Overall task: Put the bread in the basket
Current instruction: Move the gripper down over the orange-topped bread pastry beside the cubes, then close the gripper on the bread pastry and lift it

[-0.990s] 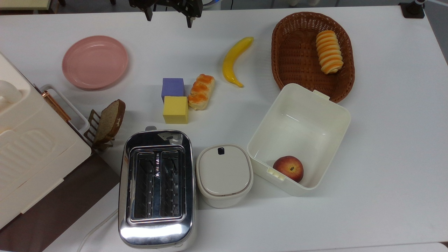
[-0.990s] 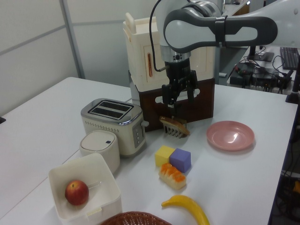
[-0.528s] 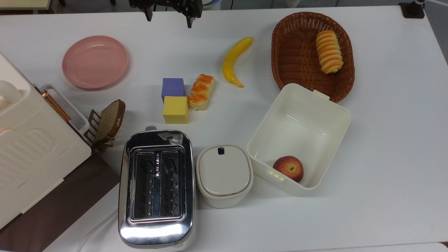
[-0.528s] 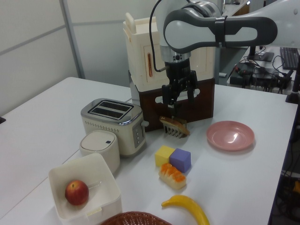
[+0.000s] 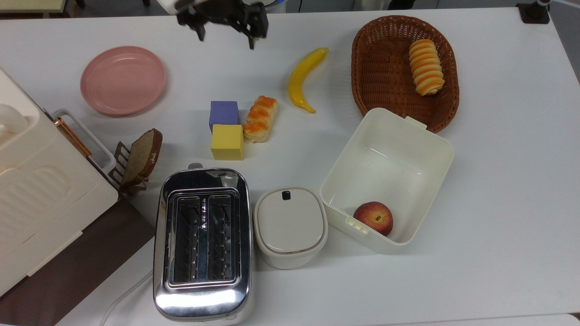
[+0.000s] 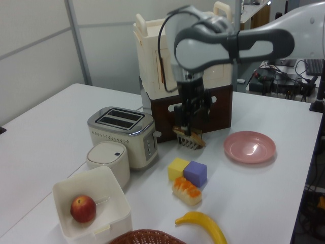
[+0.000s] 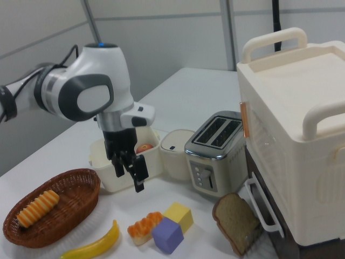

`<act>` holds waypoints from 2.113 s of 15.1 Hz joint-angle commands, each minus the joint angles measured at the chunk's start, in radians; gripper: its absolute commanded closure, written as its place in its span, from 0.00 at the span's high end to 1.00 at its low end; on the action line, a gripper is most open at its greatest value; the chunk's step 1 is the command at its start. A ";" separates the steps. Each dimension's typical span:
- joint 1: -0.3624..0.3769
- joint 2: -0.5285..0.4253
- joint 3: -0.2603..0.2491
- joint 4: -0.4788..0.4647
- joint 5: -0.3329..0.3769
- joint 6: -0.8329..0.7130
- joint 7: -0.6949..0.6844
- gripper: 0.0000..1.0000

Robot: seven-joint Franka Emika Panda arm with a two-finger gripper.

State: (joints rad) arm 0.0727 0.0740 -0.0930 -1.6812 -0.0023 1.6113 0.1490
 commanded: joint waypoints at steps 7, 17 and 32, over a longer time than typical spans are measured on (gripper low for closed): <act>0.076 0.016 0.033 -0.258 -0.039 0.297 0.211 1.00; 0.096 0.145 0.039 -0.334 -0.116 0.475 0.234 1.00; 0.110 0.109 0.091 -0.260 -0.232 0.371 0.397 0.00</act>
State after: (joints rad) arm 0.1750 0.2656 -0.0161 -1.9831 -0.2330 2.1111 0.5312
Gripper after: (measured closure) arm 0.714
